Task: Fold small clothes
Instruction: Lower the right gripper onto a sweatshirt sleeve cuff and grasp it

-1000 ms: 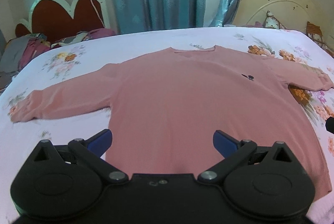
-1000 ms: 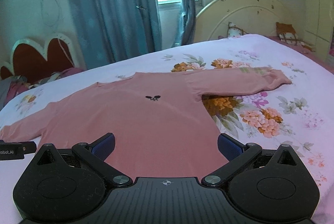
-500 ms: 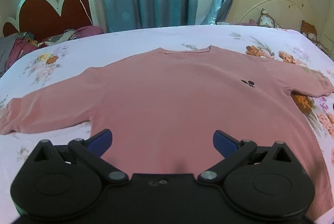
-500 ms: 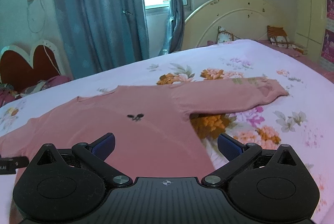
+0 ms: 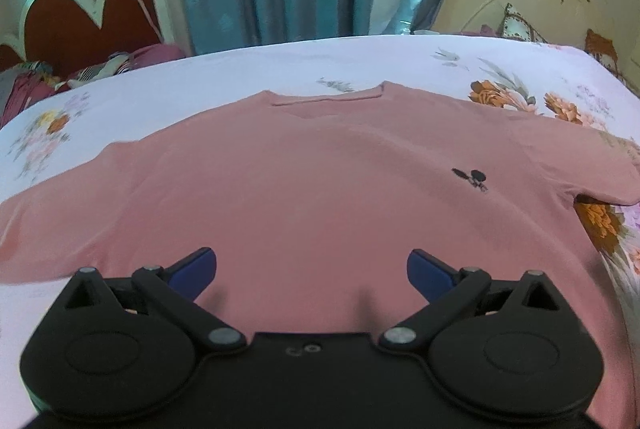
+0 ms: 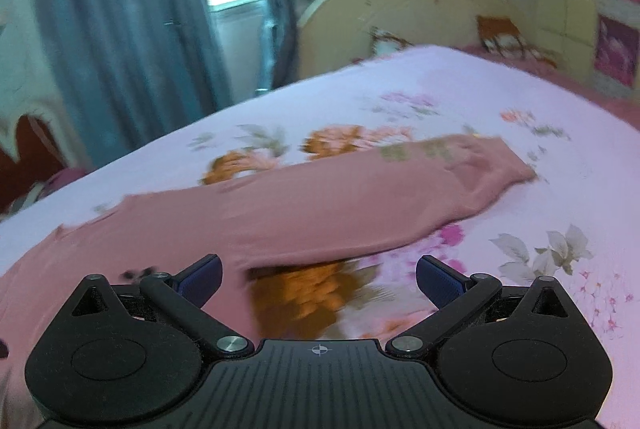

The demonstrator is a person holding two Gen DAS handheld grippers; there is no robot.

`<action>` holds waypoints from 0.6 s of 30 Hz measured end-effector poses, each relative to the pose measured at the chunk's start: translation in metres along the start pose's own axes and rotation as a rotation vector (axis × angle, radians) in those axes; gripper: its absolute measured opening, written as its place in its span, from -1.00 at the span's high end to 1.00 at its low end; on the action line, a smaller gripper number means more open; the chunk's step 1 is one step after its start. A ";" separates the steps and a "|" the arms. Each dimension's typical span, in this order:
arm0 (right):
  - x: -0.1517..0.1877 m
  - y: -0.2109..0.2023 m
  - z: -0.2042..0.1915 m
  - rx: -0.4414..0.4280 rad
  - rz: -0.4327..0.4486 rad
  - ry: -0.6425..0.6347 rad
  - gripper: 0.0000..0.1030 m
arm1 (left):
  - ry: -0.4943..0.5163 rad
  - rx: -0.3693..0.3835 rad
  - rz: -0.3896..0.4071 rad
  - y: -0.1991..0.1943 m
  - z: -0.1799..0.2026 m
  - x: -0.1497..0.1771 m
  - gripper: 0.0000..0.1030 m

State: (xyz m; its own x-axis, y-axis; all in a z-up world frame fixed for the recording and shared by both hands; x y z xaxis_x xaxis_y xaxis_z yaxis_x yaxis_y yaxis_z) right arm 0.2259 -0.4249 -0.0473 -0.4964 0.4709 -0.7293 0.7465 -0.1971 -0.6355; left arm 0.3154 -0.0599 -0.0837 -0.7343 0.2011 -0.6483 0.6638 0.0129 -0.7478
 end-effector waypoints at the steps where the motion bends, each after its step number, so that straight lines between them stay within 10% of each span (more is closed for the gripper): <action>1: -0.003 0.007 0.012 0.013 0.003 0.017 -0.99 | 0.010 0.000 -0.002 0.005 0.007 -0.003 -0.95; 13: -0.042 0.066 0.128 0.182 0.003 0.143 -0.98 | 0.043 -0.051 -0.030 0.039 0.047 -0.021 -0.85; 15: -0.046 0.077 0.143 0.195 -0.014 0.164 -0.58 | 0.045 -0.065 -0.036 0.044 0.048 -0.022 -0.82; 18: -0.050 0.093 0.157 0.209 -0.024 0.195 -0.53 | 0.052 -0.082 -0.046 0.049 0.049 -0.023 -0.78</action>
State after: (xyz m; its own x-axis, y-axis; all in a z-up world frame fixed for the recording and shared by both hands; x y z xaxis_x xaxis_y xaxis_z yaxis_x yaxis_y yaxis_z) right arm 0.2508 -0.6020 -0.1102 -0.4037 0.6299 -0.6635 0.6178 -0.3472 -0.7055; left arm 0.3580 -0.1117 -0.1122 -0.7575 0.2490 -0.6035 0.6403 0.1028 -0.7612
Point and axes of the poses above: each gripper's, at about its wrist camera, not at the fingertips, and y roughly the way its jaws point, z to its right, x to its underside, the point moved 1 cm from there along y, roughly the way its jaws point, and after that the axes turned 6 degrees about -x, right-handed, at the moved point
